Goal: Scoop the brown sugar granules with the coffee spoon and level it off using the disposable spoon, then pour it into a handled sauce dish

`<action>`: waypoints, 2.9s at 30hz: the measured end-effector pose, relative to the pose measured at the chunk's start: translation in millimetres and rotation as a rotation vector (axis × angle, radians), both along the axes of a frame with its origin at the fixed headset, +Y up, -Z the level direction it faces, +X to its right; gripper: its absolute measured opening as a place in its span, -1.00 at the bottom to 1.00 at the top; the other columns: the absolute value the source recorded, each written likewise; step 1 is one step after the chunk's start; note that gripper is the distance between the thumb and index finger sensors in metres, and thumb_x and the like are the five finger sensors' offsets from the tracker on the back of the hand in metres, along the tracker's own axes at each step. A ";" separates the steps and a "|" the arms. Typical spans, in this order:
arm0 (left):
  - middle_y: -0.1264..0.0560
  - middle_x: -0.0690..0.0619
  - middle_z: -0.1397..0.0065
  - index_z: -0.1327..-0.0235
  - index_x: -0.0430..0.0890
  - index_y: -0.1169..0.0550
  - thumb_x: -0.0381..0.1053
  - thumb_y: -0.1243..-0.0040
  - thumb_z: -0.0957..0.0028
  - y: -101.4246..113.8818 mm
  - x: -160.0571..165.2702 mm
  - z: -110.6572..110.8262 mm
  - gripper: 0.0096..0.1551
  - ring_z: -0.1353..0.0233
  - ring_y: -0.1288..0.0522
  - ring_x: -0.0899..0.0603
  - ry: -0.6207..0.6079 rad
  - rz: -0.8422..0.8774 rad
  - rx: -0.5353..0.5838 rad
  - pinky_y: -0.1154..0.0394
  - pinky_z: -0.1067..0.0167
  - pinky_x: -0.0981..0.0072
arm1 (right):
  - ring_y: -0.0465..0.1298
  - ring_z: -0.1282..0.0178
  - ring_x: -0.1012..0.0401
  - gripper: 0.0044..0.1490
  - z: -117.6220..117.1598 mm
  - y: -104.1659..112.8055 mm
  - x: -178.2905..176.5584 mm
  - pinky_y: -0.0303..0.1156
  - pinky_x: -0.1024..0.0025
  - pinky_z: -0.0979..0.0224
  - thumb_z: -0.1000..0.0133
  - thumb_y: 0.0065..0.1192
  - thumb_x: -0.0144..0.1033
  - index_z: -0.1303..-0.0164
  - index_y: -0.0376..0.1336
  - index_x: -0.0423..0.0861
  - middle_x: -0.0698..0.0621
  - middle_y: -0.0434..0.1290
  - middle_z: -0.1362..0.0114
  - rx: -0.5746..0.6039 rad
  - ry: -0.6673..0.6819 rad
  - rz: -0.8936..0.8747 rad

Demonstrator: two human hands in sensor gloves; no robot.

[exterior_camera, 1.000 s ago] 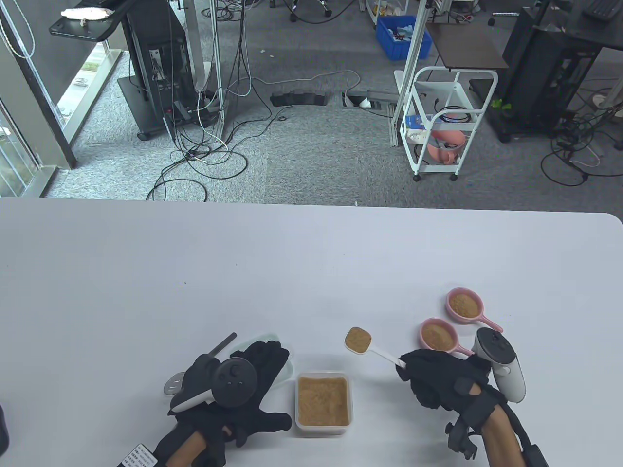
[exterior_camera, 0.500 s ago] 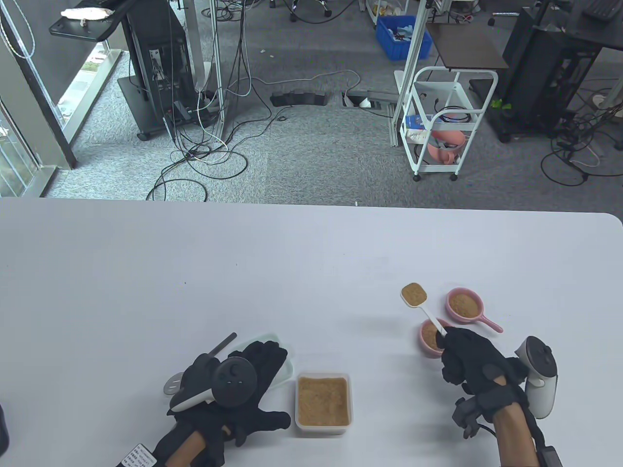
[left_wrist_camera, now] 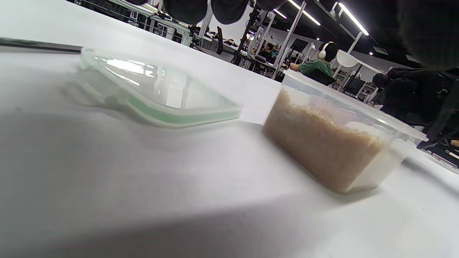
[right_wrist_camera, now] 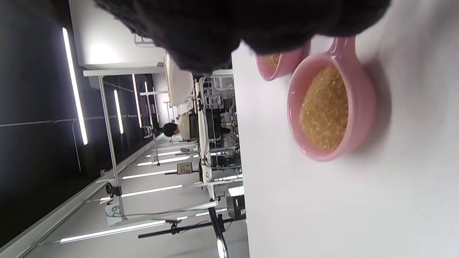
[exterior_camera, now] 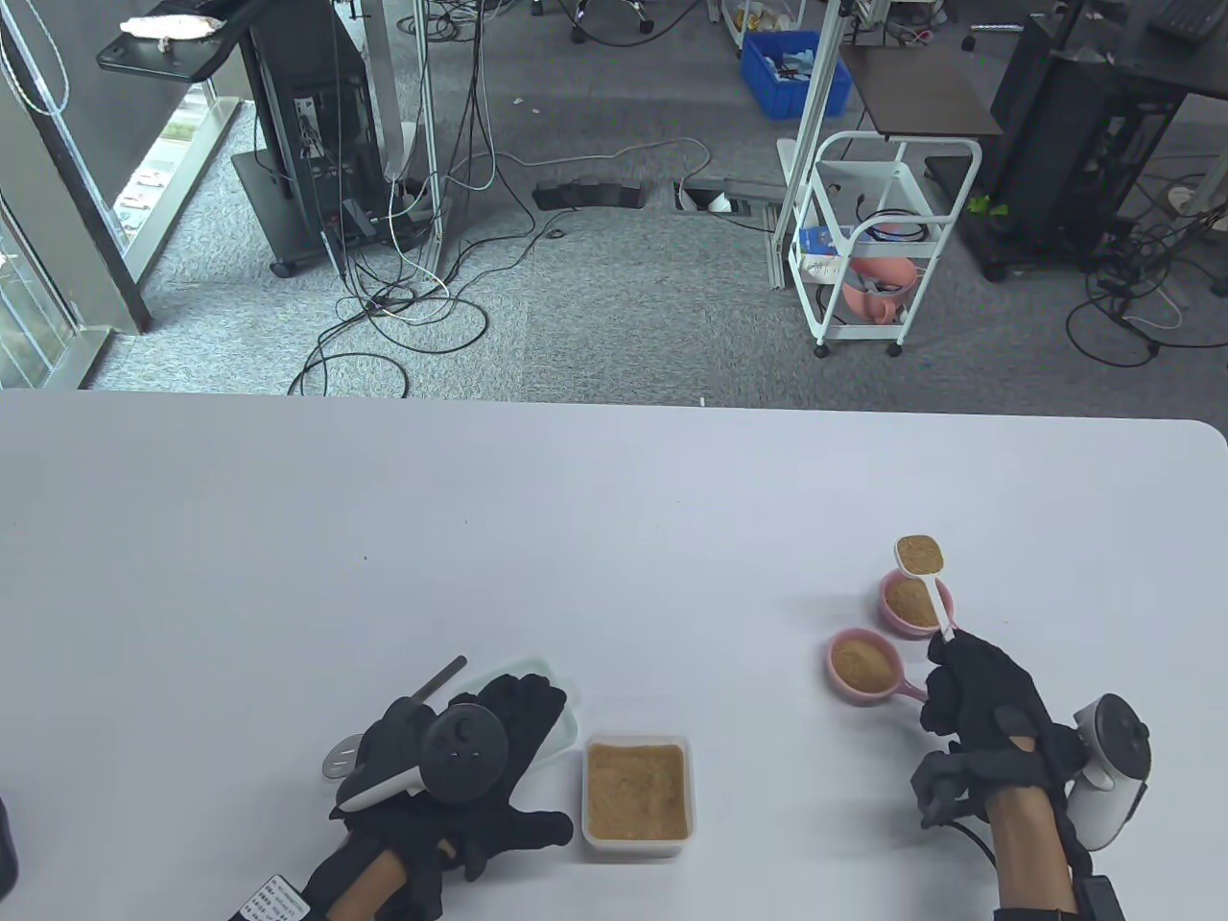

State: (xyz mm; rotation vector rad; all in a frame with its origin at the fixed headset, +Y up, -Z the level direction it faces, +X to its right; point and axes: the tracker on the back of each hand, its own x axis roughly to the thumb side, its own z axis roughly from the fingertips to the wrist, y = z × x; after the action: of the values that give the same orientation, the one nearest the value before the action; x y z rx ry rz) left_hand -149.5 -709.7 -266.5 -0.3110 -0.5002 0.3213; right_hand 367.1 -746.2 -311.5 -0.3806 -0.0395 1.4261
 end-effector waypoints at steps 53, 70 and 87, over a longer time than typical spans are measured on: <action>0.08 0.08 -0.80 -0.69 0.16 0.12 0.76 -0.03 0.28 -4.5 6.8 1.7 0.37 -0.81 0.00 -0.31 -0.017 -0.032 -0.026 0.01 -0.62 -0.28 | 0.58 0.41 0.07 -0.44 -7.4 15.4 -7.5 0.44 -0.05 -0.13 -0.12 0.32 -0.19 -0.25 0.40 -0.22 0.03 0.63 0.23 -0.167 -0.218 0.839; 0.07 0.08 -0.80 -0.69 0.16 0.12 0.76 -0.03 0.28 -5.4 7.2 1.7 0.37 -0.81 0.00 -0.31 -0.019 -0.037 -0.034 0.01 -0.61 -0.28 | 0.58 0.39 0.05 -0.45 -8.0 20.6 -11.0 0.42 -0.06 -0.16 -0.11 0.36 -0.20 -0.25 0.42 -0.18 0.01 0.63 0.21 -0.142 -0.241 1.014; 0.07 0.08 -0.80 -0.69 0.16 0.12 0.76 -0.02 0.27 -5.3 6.9 1.7 0.37 -0.81 0.01 -0.32 -0.021 -0.041 -0.037 0.01 -0.61 -0.28 | 0.58 0.36 0.04 -0.45 -8.3 32.1 -26.6 0.41 -0.07 -0.18 -0.08 0.41 -0.21 -0.24 0.45 -0.15 0.00 0.64 0.21 -0.088 -0.261 1.292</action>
State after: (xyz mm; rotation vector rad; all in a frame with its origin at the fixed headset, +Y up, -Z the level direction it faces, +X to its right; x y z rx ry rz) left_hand -142.6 -715.0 -264.8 -0.3601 -0.5088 0.2883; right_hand 340.5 -714.0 -319.8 -0.6629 -0.5111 2.6408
